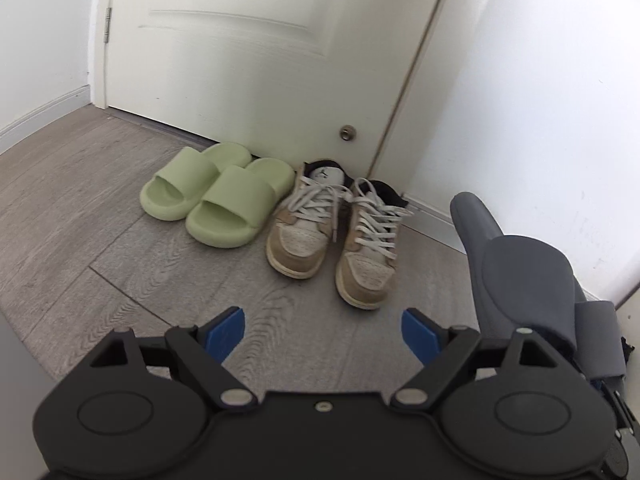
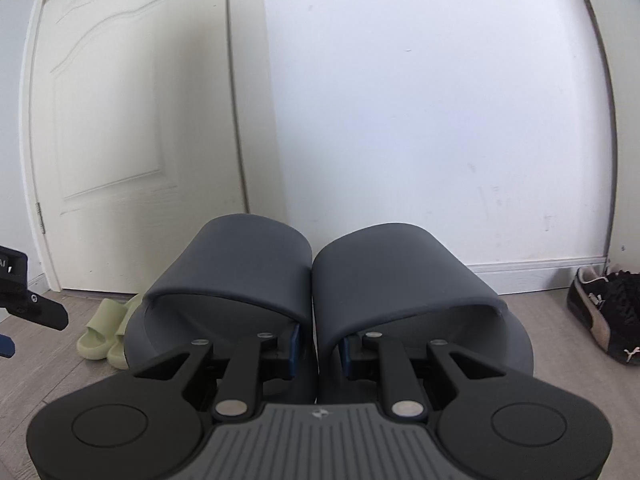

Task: Organize scattered shoes
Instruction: 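Carry the grey slides toward the black sneakers in the corner, then lower the grey slides beside the black sneakers and open the right tool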

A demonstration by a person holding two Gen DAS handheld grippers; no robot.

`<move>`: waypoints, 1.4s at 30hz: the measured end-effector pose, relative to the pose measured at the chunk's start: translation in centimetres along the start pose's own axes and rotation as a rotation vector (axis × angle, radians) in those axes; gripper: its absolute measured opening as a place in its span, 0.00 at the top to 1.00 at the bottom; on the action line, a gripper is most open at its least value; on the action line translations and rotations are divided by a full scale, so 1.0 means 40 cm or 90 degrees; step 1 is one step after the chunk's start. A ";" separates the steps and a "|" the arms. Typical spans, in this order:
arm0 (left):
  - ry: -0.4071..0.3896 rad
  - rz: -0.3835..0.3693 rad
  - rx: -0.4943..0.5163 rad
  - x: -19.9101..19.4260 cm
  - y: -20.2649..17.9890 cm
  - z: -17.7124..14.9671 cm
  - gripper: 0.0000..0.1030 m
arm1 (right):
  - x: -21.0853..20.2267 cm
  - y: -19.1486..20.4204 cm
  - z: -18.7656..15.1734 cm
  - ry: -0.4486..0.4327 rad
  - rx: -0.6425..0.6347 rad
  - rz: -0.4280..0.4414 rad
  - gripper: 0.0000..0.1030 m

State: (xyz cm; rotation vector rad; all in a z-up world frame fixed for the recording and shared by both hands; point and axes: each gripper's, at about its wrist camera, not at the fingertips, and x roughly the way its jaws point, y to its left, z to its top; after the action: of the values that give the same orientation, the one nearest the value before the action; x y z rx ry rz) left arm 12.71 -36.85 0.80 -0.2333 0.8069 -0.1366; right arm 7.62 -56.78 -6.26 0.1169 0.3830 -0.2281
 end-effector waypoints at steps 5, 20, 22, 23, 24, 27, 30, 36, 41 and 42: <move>0.021 -0.028 0.034 0.049 -0.146 -0.034 0.16 | 0.018 -0.143 -0.015 0.000 -0.047 -0.056 0.78; 0.043 -0.110 0.153 0.263 -0.340 -0.053 0.16 | 0.241 -0.392 -0.123 0.032 -0.022 -0.146 0.76; 0.051 -0.105 0.161 0.286 -0.340 -0.064 0.16 | 0.275 -0.425 -0.134 0.034 -0.010 -0.145 0.76; 0.057 -0.106 0.159 0.295 -0.338 -0.069 0.16 | 0.282 -0.446 -0.137 0.035 -0.001 -0.143 0.76; 0.065 -0.108 0.154 0.306 -0.335 -0.075 0.16 | 0.298 -0.461 -0.139 0.038 0.014 -0.139 0.76; 0.083 -0.111 0.137 0.338 -0.322 -0.089 0.16 | 0.341 -0.493 -0.147 0.040 0.042 -0.132 0.74; 0.091 -0.099 0.133 0.358 -0.309 -0.101 0.16 | 0.378 -0.509 -0.160 0.033 0.035 -0.131 0.74; 0.110 -0.081 0.104 0.389 -0.267 -0.108 0.16 | 0.392 -0.609 -0.183 0.062 0.091 -0.131 0.69; 0.115 -0.071 0.094 0.400 -0.248 -0.105 0.16 | 0.418 -0.666 -0.177 0.064 0.120 -0.135 0.67; 0.114 -0.072 0.096 0.399 -0.250 -0.105 0.16 | 0.422 -0.671 -0.175 0.066 0.118 -0.128 0.66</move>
State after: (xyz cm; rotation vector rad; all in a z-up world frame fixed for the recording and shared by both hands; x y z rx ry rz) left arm 20.26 -50.50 -10.60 -0.1250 0.9572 -0.3277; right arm 13.86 -85.01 -21.02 0.2731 0.4772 -0.4579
